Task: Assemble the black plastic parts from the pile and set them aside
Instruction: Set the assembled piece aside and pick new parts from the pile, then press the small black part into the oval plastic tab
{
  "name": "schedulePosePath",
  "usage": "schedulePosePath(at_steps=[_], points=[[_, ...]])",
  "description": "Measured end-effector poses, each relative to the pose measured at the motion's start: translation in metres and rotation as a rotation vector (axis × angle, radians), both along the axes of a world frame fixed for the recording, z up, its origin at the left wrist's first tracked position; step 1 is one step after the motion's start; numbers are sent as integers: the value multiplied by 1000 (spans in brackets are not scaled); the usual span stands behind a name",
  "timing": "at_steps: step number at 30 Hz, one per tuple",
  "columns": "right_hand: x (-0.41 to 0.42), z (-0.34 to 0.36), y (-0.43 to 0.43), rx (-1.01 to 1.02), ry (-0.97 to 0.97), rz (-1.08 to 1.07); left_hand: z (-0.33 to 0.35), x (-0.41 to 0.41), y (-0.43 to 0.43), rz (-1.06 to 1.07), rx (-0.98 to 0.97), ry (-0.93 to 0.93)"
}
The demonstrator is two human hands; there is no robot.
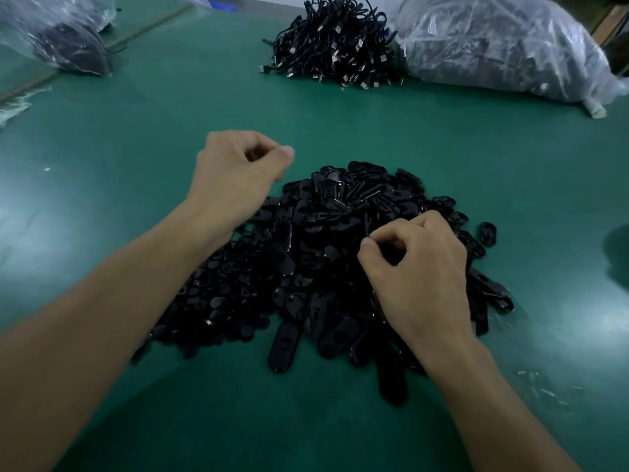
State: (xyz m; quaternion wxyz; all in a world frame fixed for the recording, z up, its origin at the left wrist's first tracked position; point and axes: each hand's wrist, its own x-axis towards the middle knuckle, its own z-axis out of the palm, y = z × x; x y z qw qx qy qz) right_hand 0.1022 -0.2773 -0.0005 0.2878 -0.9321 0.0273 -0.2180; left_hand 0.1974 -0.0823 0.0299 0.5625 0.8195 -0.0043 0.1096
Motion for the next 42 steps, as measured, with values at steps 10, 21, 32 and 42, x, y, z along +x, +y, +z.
schedulePosePath(at_steps=[10,21,32,42], points=[[-7,19,7,390,-80,274,3,-64,-15,-419,-270,149],[-9,19,7,470,1,275,-7,-62,-3,-467,-278,151],[-9,9,10,113,15,282,-10,-45,10,-28,-414,85],[-4,34,54,-337,161,499,-10,-42,11,41,-428,88]])
